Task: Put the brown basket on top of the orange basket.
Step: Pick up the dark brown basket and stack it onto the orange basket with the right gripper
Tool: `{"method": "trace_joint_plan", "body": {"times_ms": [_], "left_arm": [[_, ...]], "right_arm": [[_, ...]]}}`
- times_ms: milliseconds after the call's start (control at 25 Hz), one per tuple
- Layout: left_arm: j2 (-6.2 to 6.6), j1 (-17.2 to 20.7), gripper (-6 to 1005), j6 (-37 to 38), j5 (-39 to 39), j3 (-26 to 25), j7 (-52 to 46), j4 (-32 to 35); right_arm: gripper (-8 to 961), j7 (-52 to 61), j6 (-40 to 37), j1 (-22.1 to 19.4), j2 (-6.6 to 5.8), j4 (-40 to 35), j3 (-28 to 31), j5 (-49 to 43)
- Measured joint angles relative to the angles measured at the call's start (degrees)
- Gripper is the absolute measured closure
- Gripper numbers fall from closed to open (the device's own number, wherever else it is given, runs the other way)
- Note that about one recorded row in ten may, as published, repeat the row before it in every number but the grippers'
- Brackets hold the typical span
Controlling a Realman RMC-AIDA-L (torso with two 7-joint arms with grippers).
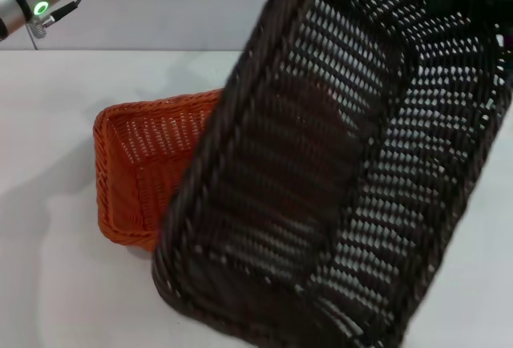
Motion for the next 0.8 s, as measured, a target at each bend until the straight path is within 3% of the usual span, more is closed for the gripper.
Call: {"method": "trace_joint_plan", "body": {"times_ms": [40,80,200,240,280,440,520,600,640,800], "left_arm": [[-0.02,-0.1,152,0.0,0.0,0.1,0.0,0.0],[-0.02,-0.1,152,0.0,0.0,0.1,0.0,0.0],[-0.08,-0.4,152,0.0,0.0,0.4,0.0,-0.1],[-0.11,-0.6,152,0.1,0.0,0.4,0.0,-0.1],[-0.11,-0.6,152,0.1,0.0,0.4,0.0,-0.1],[-0.18,-0.7,152,0.2,0.0,0.3,0.0,-0.4],[-0.19,-0.9,153,0.2,0.1,0.2,0.1,-1.0],[-0.19,-1.2,153,0.2,0.2,0.1,0.3,-1.5],[-0.18,-1.3,153,0.2,0.2,0.1,0.5,-1.9],[-0.12,-1.5,153,0.5,0.1,-0.3,1.3,-2.4]], "right_arm": [[789,0.1,-2.1,-0.3,1.96,-1.2,0.9,0.0],[790,0.1,-2.1,-0.3,1.96,-1.2,0.9,0.0],[790,-0.7,-6.1,-1.5,5.32,-4.1,1.0,-0.1],[790,-1.8,-8.0,-1.9,7.16,-5.1,0.6,-0.4],[790,-1.8,-8.0,-1.9,7.16,-5.1,0.6,-0.4],[789,-5.6,-12.1,-2.8,10.29,-5.3,0.1,-1.1],[789,-6.3,-12.8,-3.0,10.7,-5.1,-0.2,-1.1],[789,-7.8,-14.8,-3.5,11.63,-5.1,-0.8,-1.1],[789,-9.3,-16.4,-4.0,12.69,-5.0,-0.9,-0.8],[789,-11.6,-18.1,-4.4,13.99,-4.2,-1.0,-0.4]]}}
